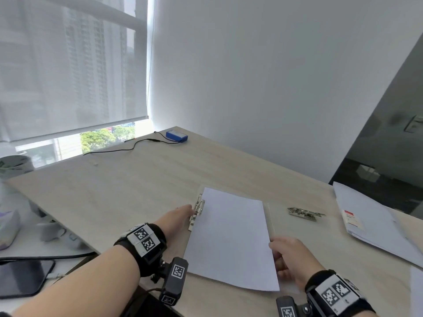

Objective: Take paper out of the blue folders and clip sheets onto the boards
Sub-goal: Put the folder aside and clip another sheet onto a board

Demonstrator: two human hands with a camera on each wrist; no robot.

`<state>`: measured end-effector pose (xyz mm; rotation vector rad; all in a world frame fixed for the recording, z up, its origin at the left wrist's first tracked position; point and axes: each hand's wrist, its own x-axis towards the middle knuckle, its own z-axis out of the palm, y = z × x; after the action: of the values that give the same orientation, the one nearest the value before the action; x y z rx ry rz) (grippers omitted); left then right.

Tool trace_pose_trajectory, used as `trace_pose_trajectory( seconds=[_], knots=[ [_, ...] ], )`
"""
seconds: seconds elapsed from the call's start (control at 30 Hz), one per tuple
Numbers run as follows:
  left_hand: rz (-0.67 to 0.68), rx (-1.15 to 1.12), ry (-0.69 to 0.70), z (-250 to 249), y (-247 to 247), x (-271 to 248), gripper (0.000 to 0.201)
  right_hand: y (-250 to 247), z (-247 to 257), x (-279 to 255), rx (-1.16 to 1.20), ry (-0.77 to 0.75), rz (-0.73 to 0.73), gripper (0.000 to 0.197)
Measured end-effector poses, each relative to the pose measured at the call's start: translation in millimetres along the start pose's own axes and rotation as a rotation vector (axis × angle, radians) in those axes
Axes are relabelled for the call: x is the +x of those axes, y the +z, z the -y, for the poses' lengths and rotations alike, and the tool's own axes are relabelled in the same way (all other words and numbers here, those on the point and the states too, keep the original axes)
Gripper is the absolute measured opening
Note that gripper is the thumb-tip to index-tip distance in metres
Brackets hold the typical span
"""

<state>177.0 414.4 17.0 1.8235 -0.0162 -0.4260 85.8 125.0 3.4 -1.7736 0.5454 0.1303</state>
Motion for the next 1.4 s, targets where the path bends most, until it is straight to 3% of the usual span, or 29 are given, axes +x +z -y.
trace_pose_trajectory(
  seconds=[0.1, 0.17, 0.23, 0.37, 0.4, 0.47, 0.5, 0.6, 0.8, 0.87, 0.93, 1.23, 1.4],
  knots=[
    [-0.006, -0.036, 0.001, 4.0, -0.5, 2.0, 0.012, -4.3, -3.9, 6.6, -0.026, -0.006, 0.002, 0.036],
    [-0.018, -0.016, -0.004, 7.1, 0.2, 4.3, 0.041, -5.0, -5.3, 8.3, -0.052, -0.021, -0.014, 0.037],
    [-0.014, -0.003, -0.007, 7.8, 1.8, 6.6, 0.047, -5.6, -6.8, 9.8, -0.076, -0.036, -0.030, 0.036],
    [0.009, 0.059, -0.009, -1.5, 2.1, 7.3, 0.008, -8.2, -9.4, 12.4, -0.087, -0.038, -0.027, 0.035],
    [0.014, 0.078, -0.010, -4.5, 1.8, 7.6, 0.015, -9.0, -10.1, 13.4, -0.093, -0.037, -0.028, 0.035],
    [-0.018, 0.144, -0.011, -8.9, -0.9, 15.7, 0.051, -9.9, -10.8, 14.3, -0.094, -0.037, -0.028, 0.034],
    [-0.028, 0.153, -0.009, -11.2, -2.2, 21.0, 0.053, -9.5, -11.4, 14.5, -0.091, -0.038, -0.029, 0.034],
    [-0.035, 0.220, -0.008, -23.3, -0.7, 35.6, 0.007, -8.5, -12.6, 14.8, -0.089, -0.044, -0.035, 0.035],
    [-0.045, -0.035, -0.004, -36.2, 6.1, 58.5, 0.016, -6.2, -11.6, 12.3, -0.065, -0.053, -0.037, 0.032],
    [-0.093, -0.081, 0.038, -36.2, 4.3, 56.5, 0.011, -6.9, -11.6, 11.8, -0.053, -0.057, -0.039, 0.030],
    [-0.143, -0.101, 0.079, -35.2, 2.5, 45.6, 0.019, -8.0, -11.6, 12.8, -0.040, -0.056, -0.041, 0.028],
    [-0.162, 0.008, 0.146, 1.8, -8.8, 15.3, 0.021, -6.9, -9.6, 13.5, -0.067, -0.069, -0.039, 0.025],
    [-0.102, 0.120, 0.097, 13.3, -14.1, 24.4, 0.034, -6.7, -9.8, 11.7, -0.070, -0.078, -0.042, 0.026]
  ],
)
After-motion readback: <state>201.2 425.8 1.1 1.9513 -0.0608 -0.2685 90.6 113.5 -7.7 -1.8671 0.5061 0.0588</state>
